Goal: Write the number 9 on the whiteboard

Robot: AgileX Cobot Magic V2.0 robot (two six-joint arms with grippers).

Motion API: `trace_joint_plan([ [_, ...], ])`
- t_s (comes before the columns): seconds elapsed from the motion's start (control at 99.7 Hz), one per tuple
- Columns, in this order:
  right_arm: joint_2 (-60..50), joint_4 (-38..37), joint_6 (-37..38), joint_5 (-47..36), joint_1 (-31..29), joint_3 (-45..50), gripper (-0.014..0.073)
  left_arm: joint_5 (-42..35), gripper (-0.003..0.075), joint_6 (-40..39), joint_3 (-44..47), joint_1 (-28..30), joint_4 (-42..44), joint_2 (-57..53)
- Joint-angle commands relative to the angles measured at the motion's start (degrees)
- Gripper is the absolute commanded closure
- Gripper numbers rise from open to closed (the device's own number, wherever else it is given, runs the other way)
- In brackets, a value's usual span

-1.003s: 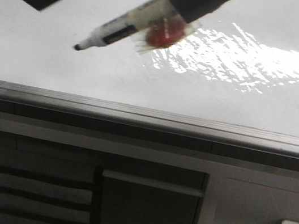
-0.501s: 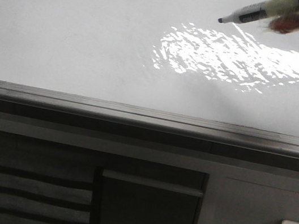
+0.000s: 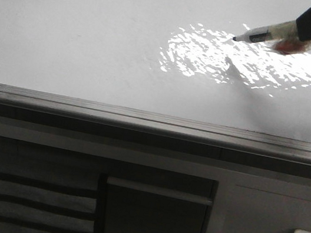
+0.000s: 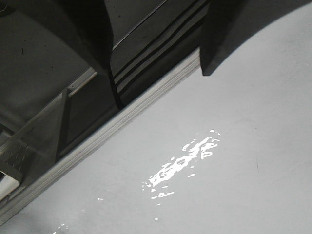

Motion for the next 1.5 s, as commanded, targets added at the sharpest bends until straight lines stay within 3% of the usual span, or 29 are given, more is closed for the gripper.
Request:
trace_joint_plan([
  [0.0, 1.8, 0.2, 0.1, -3.7, -0.5, -3.9, 0.0658, -4.6, 0.0344, -0.6, -1.6, 0.1, -1.2, 0.0],
  [0.13, 7.7, 0.2, 0.1, -2.7, 0.2, -7.8, 0.0658, -5.9, 0.0345, -0.6, -1.6, 0.1, -1.9, 0.0],
  [0.371, 11.4, -2.5, -1.1, 6.9, 2.0, -9.7, 0.0658, -7.8, 0.0345, -0.6, -1.6, 0.1, -2.0, 0.1],
  [0.572, 8.0, -2.9, -0.5, 1.8, -0.6, -10.5, 0.0658, -8.2, 0.0345, -0.6, -1.6, 0.1, -2.0, 0.1],
  [0.852, 8.9, -2.8, -0.5, 4.3, -0.2, -11.4, 0.0658, -8.2, 0.0345, -0.6, -1.6, 0.1, -2.0, 0.1],
  [1.344, 9.4, -3.0, -1.6, 9.7, 6.7, -11.8, 0.0658, -7.8, 0.0355, -0.2, -2.6, -0.5, -3.9, 1.1],
  [1.494, 6.3, -3.0, -3.5, 13.5, 10.7, -14.6, 0.0658, -1.0, 0.0355, 6.1, -6.8, -4.8, -6.1, 5.2],
])
